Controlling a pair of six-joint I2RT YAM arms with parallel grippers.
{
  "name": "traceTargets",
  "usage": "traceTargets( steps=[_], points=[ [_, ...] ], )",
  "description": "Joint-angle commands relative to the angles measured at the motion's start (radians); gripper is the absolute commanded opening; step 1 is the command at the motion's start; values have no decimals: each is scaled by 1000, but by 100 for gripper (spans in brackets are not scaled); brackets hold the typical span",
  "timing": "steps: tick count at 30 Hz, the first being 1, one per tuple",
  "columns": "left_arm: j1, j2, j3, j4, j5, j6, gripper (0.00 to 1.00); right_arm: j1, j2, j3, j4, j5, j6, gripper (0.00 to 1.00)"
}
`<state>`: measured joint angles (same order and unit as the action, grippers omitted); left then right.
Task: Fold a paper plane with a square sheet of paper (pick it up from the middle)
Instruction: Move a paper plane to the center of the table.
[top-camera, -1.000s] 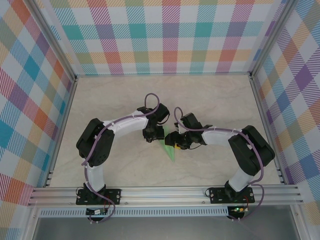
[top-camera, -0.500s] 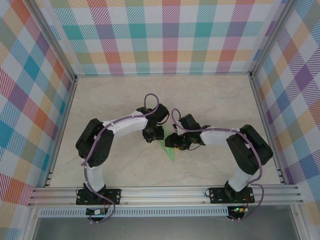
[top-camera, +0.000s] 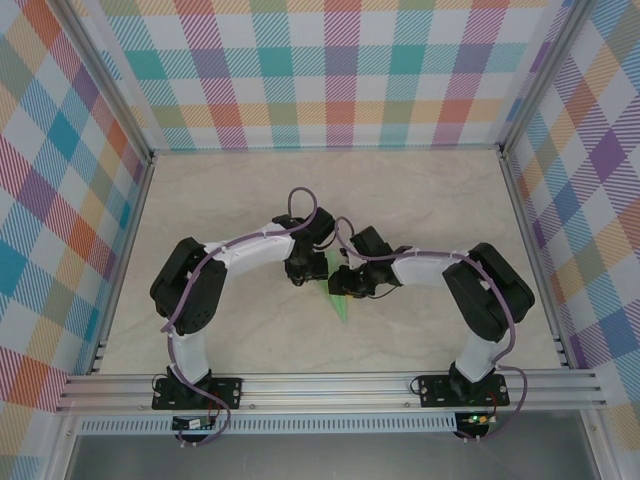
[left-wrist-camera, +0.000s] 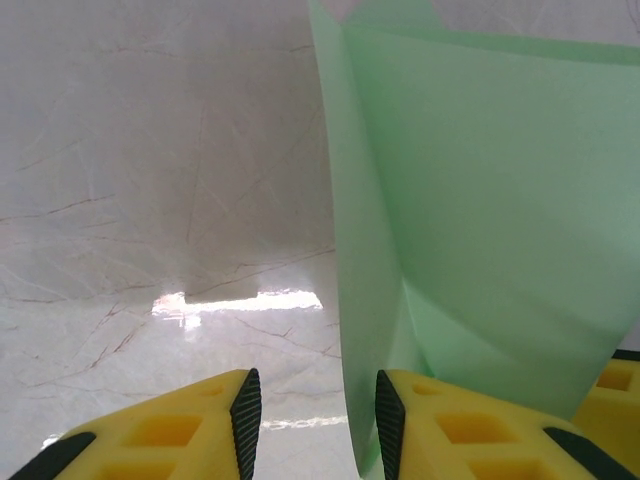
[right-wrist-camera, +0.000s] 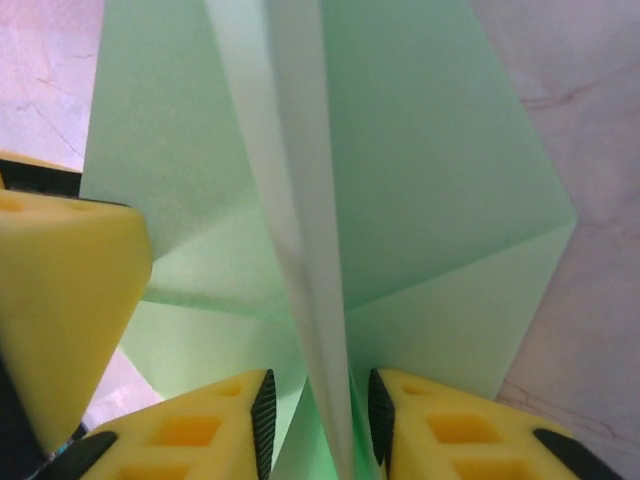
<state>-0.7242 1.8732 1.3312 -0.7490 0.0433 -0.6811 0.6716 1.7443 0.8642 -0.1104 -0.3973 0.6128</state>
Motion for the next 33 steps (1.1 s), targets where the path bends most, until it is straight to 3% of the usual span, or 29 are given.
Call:
traceTargets(
  steps=[1, 6, 10, 13, 21, 33],
  points=[
    [9, -63, -21, 10, 1, 5, 37, 16, 7, 33, -59, 42, -28, 22],
    [12, -188, -71, 29, -108, -29, 38, 29, -40, 112, -211, 189, -49, 9],
    [24, -303, -118, 19, -231, -57, 41, 31, -61, 201, -351, 385, -40, 8],
    [47, -368, -163, 14, -281, -77, 42, 30, -15, 282, -430, 459, -28, 9],
    [113, -466, -261, 24, -286, -98, 43, 38, 168, 521, -616, 523, -22, 12],
    [140, -511, -323, 42, -274, -105, 44, 46, 273, 533, -609, 503, -5, 20]
  ],
)
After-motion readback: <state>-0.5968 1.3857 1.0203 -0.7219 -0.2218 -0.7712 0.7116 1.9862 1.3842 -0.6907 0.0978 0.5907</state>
